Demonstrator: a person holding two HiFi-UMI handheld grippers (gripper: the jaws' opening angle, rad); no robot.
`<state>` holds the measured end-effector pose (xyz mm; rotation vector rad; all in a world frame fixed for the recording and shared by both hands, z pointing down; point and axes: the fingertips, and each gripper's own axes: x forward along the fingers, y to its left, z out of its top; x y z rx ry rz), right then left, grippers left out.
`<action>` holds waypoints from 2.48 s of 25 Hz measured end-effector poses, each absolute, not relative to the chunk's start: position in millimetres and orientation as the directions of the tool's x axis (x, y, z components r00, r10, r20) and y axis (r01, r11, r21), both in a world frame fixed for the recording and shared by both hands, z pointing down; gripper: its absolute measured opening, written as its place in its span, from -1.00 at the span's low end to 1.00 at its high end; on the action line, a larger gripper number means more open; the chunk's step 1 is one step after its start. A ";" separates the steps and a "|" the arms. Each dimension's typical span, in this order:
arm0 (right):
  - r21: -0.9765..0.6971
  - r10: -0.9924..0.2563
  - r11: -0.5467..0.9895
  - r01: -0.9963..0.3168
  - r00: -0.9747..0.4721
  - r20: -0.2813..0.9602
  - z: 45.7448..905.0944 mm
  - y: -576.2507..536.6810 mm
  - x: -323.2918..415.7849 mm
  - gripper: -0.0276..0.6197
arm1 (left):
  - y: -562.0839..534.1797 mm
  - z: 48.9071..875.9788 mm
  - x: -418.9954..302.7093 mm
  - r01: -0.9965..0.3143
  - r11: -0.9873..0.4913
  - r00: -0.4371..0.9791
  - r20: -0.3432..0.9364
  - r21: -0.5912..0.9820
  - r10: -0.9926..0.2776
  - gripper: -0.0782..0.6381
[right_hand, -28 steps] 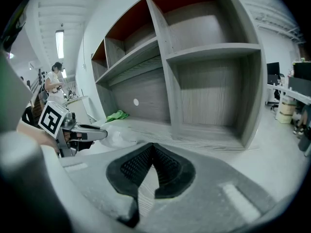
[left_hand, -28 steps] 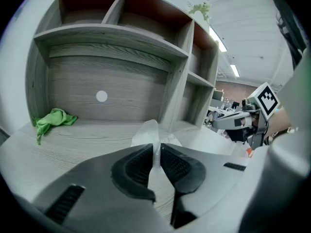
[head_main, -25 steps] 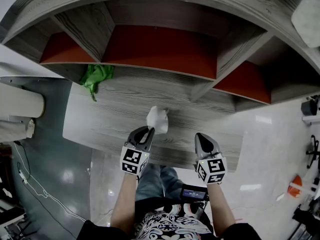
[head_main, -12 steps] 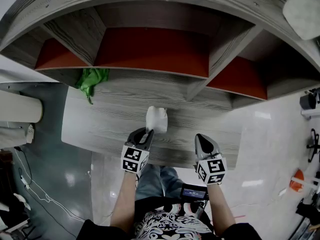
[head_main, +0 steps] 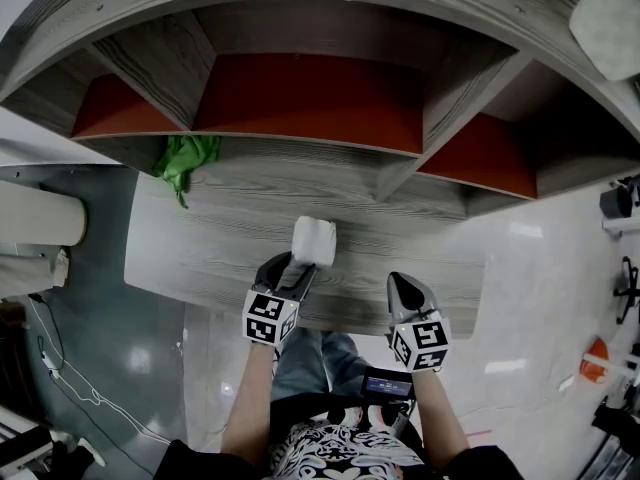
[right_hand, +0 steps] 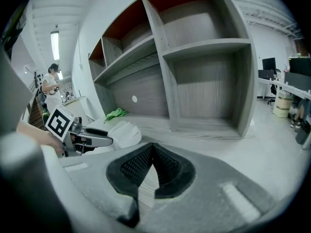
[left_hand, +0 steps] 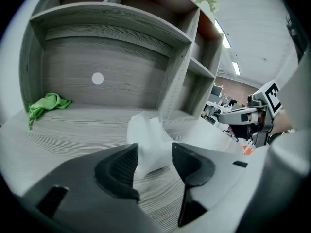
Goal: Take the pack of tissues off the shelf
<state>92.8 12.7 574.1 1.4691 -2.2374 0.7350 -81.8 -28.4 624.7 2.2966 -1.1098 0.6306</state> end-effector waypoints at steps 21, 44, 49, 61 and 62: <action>-0.213 -0.743 0.340 -0.916 -0.401 0.536 564.0 12.8 86.9 -0.90 | -40.0 582.1 -93.7 -0.835 -0.490 0.549 0.459 0.251 -0.699 -0.11; -0.209 -0.820 0.366 -0.907 -0.420 0.389 487.5 -24.4 69.5 -0.90 | -49.6 501.3 -75.4 -0.819 -0.504 0.573 0.449 0.275 -0.685 -0.74; -0.218 -0.841 0.367 -0.904 -0.423 0.337 461.1 -35.0 67.9 -0.90 | -55.8 466.5 -68.7 -0.792 -0.535 0.610 0.402 0.292 -0.683 -0.75; -0.186 -0.865 0.412 -0.892 -0.447 0.228 397.4 -44.1 54.3 -0.90 | -69.0 394.8 -77.2 -0.821 -0.514 0.569 0.299 0.248 -0.766 -0.76; -0.180 -0.867 0.414 -0.892 -0.447 0.222 394.0 -44.6 53.5 -0.91 | -70.2 388.7 -77.2 -0.824 -0.515 0.566 0.287 0.238 -0.773 -0.76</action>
